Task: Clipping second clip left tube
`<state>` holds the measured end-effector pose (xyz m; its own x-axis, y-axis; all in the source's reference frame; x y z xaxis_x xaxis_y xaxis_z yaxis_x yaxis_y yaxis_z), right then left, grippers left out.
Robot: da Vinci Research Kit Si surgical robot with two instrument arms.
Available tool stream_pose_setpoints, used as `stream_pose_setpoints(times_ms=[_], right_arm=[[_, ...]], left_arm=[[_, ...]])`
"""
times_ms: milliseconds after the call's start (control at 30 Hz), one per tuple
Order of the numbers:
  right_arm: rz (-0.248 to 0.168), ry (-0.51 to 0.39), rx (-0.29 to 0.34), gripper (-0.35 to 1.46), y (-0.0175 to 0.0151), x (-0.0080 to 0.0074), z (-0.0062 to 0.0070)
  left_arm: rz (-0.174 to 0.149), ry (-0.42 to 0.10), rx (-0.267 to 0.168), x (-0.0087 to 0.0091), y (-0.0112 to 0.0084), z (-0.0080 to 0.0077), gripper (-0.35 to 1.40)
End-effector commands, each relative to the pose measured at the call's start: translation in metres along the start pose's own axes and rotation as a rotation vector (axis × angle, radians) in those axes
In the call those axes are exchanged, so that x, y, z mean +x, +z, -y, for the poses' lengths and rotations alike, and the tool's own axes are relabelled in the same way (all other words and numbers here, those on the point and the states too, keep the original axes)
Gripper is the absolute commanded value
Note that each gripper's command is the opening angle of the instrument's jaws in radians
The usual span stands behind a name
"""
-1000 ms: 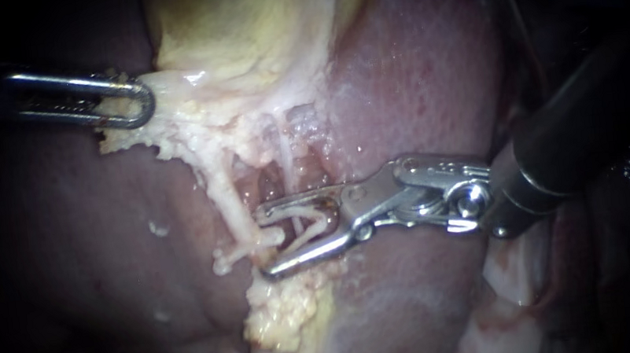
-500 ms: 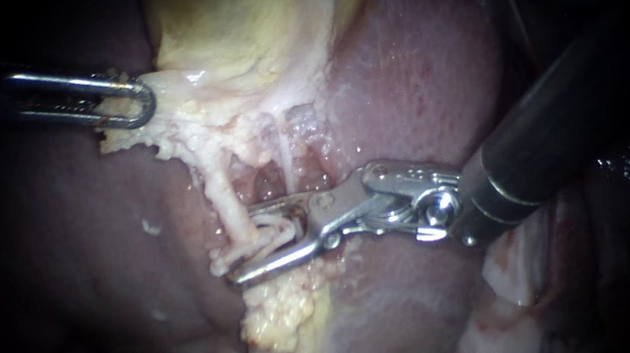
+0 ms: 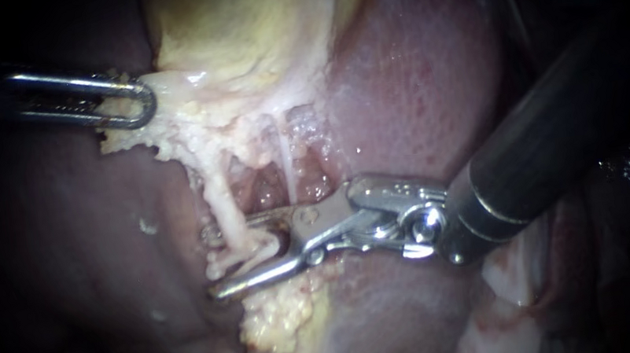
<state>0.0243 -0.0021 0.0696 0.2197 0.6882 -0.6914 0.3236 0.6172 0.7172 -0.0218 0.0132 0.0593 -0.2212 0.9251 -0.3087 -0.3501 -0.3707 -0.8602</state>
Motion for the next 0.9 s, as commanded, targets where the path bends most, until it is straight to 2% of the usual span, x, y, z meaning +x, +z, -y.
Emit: stream_pose_setpoints(times_ms=[33,200,367,600,900], right_arm=[[0.005,-0.001,0.014,0.49,0.0001,0.0002,0.0003],[0.007,-0.006,0.032,0.48,0.0011,0.0008,0.002],[0.008,-0.005,0.039,0.44,0.0015,0.0012,0.0031],[0.005,-0.001,0.041,0.32,0.0008,0.0019,0.0032],[0.006,-0.001,0.045,0.04,0.0002,0.0018,0.0034]], left_arm=[[0.0,0.0,0.0,0.0,0.0,0.0,-0.35],[0.0,0.0,0.0,0.0,0.0,0.0,-0.35],[0.0,0.0,-0.001,0.0,0.0,0.0001,-0.35],[0.0,0.0,-0.001,0.0,0.0,0.0001,-0.35],[0.0,0.0,-0.001,0.0,0.0,0.0001,-0.35]])
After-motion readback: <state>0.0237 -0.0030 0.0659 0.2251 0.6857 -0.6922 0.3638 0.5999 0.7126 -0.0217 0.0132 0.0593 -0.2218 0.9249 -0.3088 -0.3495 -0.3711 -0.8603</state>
